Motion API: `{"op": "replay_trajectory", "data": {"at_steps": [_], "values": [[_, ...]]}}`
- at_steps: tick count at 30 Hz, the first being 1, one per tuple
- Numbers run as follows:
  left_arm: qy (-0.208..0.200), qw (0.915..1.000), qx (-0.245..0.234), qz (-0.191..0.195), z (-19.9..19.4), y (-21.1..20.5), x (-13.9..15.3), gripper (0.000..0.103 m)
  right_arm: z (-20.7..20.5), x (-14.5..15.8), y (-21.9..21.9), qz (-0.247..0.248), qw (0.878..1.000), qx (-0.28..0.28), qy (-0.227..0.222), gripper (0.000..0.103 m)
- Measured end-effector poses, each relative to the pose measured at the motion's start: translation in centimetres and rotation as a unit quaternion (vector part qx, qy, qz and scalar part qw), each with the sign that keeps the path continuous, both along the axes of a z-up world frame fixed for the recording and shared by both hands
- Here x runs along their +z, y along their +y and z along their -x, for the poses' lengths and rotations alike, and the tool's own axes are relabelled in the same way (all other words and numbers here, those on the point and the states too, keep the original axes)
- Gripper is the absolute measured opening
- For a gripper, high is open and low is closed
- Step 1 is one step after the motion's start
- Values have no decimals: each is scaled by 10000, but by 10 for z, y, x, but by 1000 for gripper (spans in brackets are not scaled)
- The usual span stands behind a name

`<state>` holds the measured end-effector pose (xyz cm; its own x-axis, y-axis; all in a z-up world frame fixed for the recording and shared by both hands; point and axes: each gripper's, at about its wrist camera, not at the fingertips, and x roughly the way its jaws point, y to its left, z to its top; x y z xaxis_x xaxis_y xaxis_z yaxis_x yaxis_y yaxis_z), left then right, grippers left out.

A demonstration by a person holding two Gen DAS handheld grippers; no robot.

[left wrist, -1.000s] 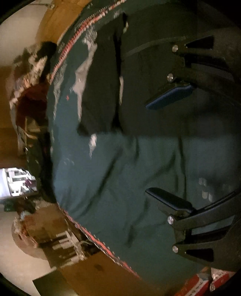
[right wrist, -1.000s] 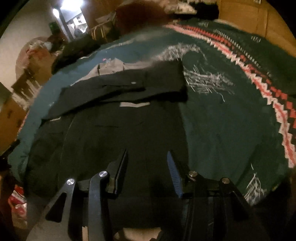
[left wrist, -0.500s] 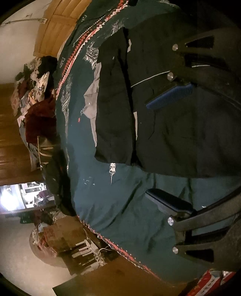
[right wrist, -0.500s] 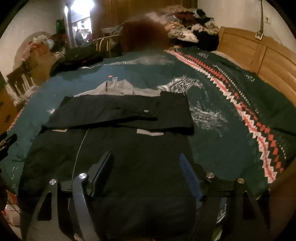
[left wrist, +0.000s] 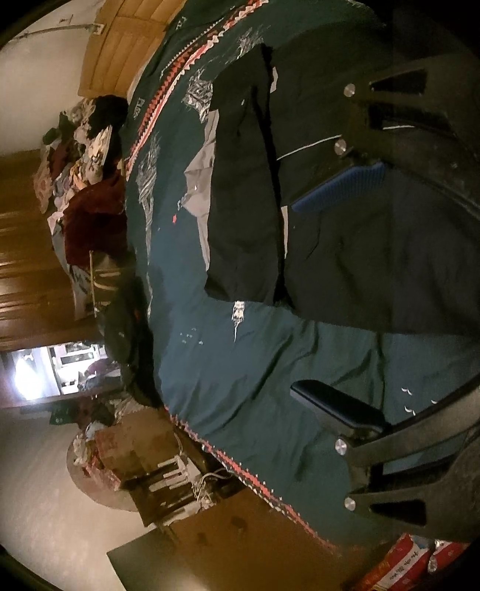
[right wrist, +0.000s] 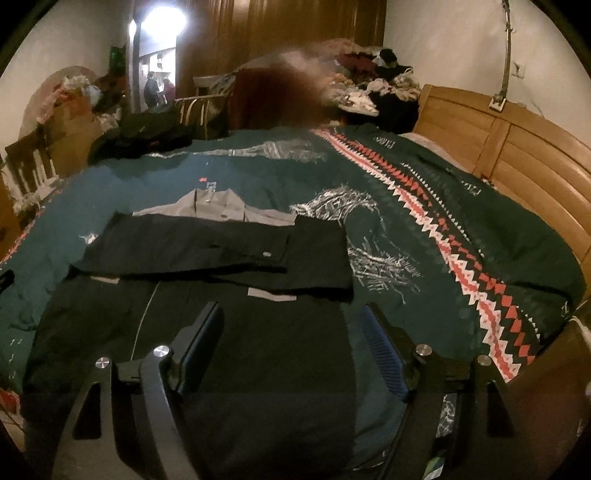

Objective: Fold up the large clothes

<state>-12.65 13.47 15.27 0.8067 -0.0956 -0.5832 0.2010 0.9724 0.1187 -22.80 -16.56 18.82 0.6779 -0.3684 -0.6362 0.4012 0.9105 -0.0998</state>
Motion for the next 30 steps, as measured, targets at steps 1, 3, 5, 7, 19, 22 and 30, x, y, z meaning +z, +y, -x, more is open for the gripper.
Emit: {"op": "replay_trajectory", "data": {"at_steps": [1,3,5,7,19,22,30], "values": [[-41,10000,45,-1,1,1,2,95,1,2,0,38,10000,-11,-37,79],[-112,9998,102,92,3,4,4,103,3,6,2,108,9999,-16,-78,80],[-181,9995,164,219,4,7,7,103,4,9,2,136,9998,-14,-123,80],[-156,9992,188,330,2,10,7,103,7,14,3,225,9995,-35,-204,80],[-311,9983,282,401,4,4,14,103,14,32,-7,269,9986,-98,-436,84],[-275,9984,264,412,4,3,13,103,14,30,-8,190,9989,-90,-407,84],[-190,9987,278,388,2,5,9,103,8,19,-6,132,9996,-132,-227,84]]}}
